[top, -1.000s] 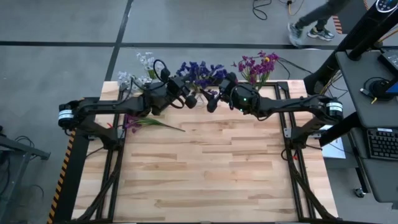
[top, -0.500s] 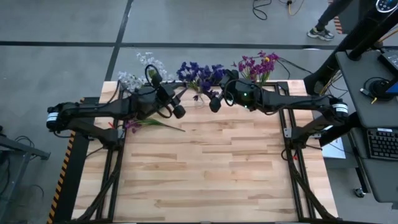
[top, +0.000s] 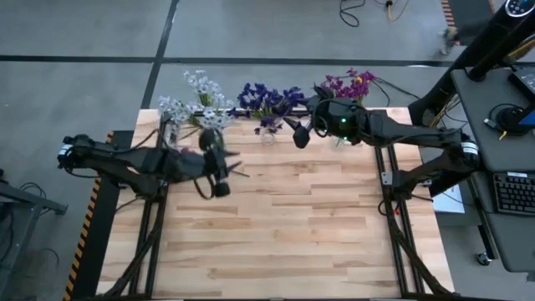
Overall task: Sort flowers into vase by color
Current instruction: Put the light violet flowers into the right transparent vase
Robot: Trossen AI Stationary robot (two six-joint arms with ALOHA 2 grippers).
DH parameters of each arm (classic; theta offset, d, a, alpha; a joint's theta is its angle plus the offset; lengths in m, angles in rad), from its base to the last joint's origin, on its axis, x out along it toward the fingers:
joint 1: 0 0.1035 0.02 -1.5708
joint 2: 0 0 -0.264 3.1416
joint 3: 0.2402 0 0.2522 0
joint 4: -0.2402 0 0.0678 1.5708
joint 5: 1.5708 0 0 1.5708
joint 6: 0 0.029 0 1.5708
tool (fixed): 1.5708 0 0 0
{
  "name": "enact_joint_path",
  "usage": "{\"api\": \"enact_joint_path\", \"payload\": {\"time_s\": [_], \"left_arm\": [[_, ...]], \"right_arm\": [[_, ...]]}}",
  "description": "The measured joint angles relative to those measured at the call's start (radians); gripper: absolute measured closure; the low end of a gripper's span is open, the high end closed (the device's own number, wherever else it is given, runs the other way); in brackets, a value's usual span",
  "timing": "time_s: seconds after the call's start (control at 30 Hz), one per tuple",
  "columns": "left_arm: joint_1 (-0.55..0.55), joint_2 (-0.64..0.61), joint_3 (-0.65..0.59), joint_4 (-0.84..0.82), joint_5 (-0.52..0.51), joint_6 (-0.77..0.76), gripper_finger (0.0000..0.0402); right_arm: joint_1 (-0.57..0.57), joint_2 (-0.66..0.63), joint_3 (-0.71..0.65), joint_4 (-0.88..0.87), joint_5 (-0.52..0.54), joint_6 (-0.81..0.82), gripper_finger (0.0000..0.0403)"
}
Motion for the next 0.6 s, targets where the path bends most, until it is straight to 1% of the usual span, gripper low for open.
{"api": "enact_joint_path", "payload": {"time_s": [0.17, 0.27, 0.33, 0.43, 0.6], "left_arm": [[-0.099, 0.046, 0.000, -0.185, 0.002, -0.147, 0.0301], [-0.109, 0.090, -0.010, -0.272, 0.005, -0.263, 0.0301], [-0.109, 0.127, -0.019, -0.318, 0.028, -0.320, 0.0301], [-0.109, 0.191, -0.031, -0.332, 0.041, -0.359, 0.0301], [-0.104, 0.315, -0.036, -0.335, 0.032, -0.362, 0.0301]], "right_arm": [[0.001, -0.043, 0.029, -0.087, -0.001, 0.017, 0.0060], [0.009, -0.069, 0.042, -0.152, 0.000, 0.033, 0.0060], [0.019, -0.082, 0.049, -0.186, -0.001, 0.039, 0.0060], [0.030, -0.107, 0.050, -0.217, -0.001, 0.042, 0.0060], [0.044, -0.145, 0.050, -0.249, -0.002, 0.052, 0.0060]]}}
